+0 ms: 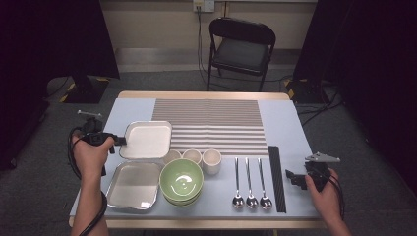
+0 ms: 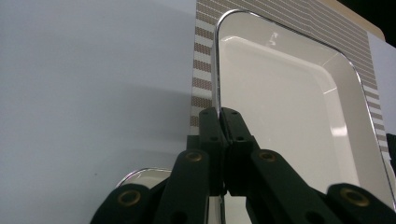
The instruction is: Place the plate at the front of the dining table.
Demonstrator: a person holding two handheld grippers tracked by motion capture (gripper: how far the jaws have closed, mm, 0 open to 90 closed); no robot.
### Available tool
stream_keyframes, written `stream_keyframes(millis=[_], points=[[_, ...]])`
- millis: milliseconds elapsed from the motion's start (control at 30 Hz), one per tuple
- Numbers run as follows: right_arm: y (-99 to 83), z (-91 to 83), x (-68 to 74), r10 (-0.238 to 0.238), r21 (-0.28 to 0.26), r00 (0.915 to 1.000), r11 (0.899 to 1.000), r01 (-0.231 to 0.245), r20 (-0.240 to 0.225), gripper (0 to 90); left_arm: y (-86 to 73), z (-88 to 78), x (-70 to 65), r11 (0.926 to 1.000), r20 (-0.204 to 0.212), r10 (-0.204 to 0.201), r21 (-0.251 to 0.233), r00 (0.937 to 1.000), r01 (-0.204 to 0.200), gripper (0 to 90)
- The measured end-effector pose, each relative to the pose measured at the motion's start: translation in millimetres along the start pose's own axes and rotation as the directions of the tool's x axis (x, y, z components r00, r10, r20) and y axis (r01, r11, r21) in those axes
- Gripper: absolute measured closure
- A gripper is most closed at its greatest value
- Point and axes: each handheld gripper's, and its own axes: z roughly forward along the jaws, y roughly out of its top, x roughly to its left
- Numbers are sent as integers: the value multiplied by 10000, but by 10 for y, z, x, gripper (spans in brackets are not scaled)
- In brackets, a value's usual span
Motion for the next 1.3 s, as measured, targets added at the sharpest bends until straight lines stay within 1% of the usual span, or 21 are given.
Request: stream_keyframes(millis=[67,100,167,233,300,333,400,500,533,600,800,833,867,900,1000,1033,1100,1133,1167,1200,1300], points=[[0,0,0,-8,-1,10000,10000,8,6,120,12,5,-14,10000,-76,73,20,9999,-72,888],[0,0,0,-3,0,10000,10000,3,2,119,19,11,-16,9999,-21,113,9,9999,-113,887],[0,1,0,0,-11,10000,10000,0,11,119,27,25,-43,9999,-108,91,-88,9999,-92,888],[0,1,0,-7,-13,10000,10000,7,15,119,37,40,-57,9998,-84,190,-18,9998,-190,887],[0,1,0,-3,-13,10000,10000,3,13,119,41,61,-79,9998,-67,177,-83,9998,-178,887],[0,1,0,-6,-15,10000,10000,6,16,119,44,64,-80,9996,-96,271,-43,9996,-271,887],[0,2,-2,-29,-27,10000,10000,29,15,119,47,87,-103,9996,-166,252,-89,9995,-254,887],[0,2,-2,-25,-29,10000,10000,25,10,119,60,111,-123,9992,-95,396,46,9992,-396,887],[0,1,0,0,-12,10000,10000,0,6,119,63,125,-136,9994,-89,342,-23,9994,-342,886],[0,2,-2,-25,-25,10000,10000,25,15,119,76,139,-162,9992,-153,401,18,9991,-401,886],[0,2,-3,-22,-27,10000,10000,22,6,119,102,170,-226,9987,-69,503,-88,9987,-504,885],[0,2,-3,-23,-28,10000,10000,23,8,119,107,176,-238,9986,-115,524,-106,9986,-525,885],[0,2,-2,-21,-24,10000,10000,21,9,119,110,184,-242,9983,-41,574,-109,9983,-575,884],[0,1,-3,-24,-29,10000,10000,24,5,119,111,192,-254,9985,-129,520,-150,9986,-522,883],[0,2,-3,-32,-29,10000,10000,32,15,119,116,209,-284,9982,-77,578,-133,9983,-579,884],[0,2,-3,-32,-32,10000,10000,32,12,119,118,216,-293,9982,23,594,-87,9982,-594,884],[0,2,-3,-30,-29,10000,10000,31,12,119,124,239,-328,9986,49,529,-75,9986,-528,885],[0,2,-2,-26,-26,10000,10000,26,14,119,128,244,-333,9983,87,579,-21,9983,-579,886],[0,1,-1,-8,-14,10000,10000,8,12,119,131,259,-350,9986,126,515,-78,9986,-514,886],[0,2,-2,-23,-29,10000,10000,24,9,119,135,268,-361,9983,35,588,-43,9983,-588,886],[0,2,-2,-27,-23,10000,10000,27,16,119,143,289,-402,9980,40,624,-45,9980,-624,884]])
